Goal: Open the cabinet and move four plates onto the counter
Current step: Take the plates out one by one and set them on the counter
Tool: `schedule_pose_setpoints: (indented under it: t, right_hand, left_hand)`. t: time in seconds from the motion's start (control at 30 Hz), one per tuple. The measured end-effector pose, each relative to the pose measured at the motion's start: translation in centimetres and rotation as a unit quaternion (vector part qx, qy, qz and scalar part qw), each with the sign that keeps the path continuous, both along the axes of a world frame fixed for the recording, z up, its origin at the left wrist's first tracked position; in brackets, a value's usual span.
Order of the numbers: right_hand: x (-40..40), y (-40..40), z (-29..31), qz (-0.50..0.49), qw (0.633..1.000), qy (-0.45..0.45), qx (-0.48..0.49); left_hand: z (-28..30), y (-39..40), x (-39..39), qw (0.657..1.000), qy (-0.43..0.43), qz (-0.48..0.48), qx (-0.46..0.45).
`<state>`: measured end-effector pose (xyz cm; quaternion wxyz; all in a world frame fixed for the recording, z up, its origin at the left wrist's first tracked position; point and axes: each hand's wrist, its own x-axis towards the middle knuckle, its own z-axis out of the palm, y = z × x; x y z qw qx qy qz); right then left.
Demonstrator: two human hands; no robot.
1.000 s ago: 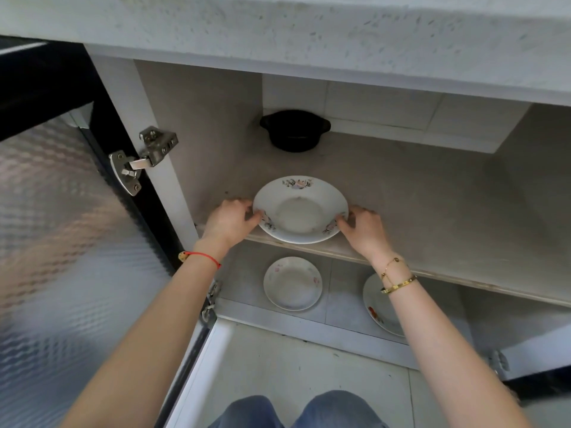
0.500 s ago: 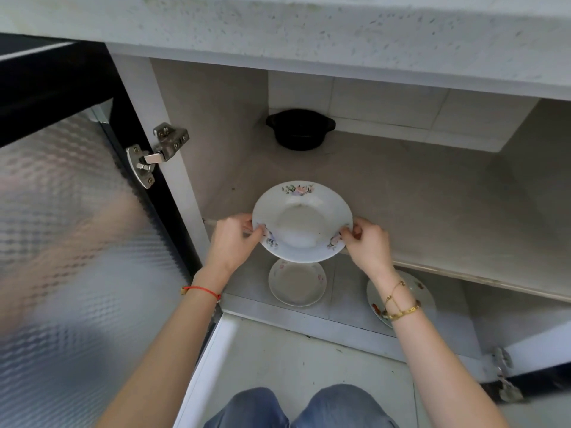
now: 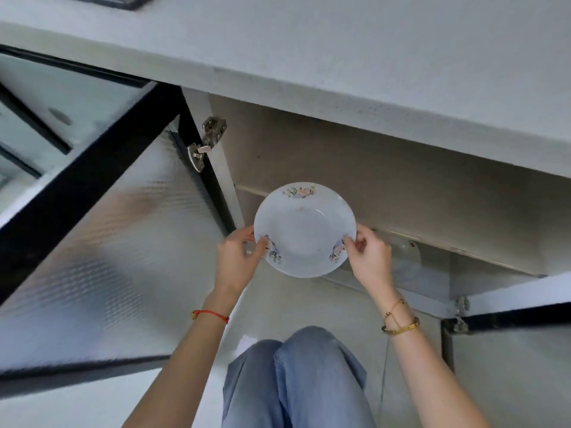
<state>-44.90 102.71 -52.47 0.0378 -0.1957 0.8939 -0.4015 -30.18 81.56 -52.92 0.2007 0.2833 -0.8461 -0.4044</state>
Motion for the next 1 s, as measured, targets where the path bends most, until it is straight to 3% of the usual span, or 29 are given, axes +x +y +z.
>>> schedule_pose_setpoints:
  t: [0.4, 0.7, 1.0]
  right_hand:
    - [13.4, 4.7, 18.1, 0.040, 0.992, -0.116, 0.011]
    - [19.9, 8.1, 33.5, 0.030, 0.993, -0.115, 0.010]
    - [22.5, 10.3, 40.1, -0.016, 0.995, -0.097, -0.012]
  left_hand:
    - [19.2, 5.8, 14.1, 0.990, -0.119, 0.062, 0.037]
    - [34.7, 8.7, 20.1, 0.991, -0.096, 0.044, 0.076]
    - [42.2, 9.4, 20.8, 0.995, -0.085, 0.013, 0.041]
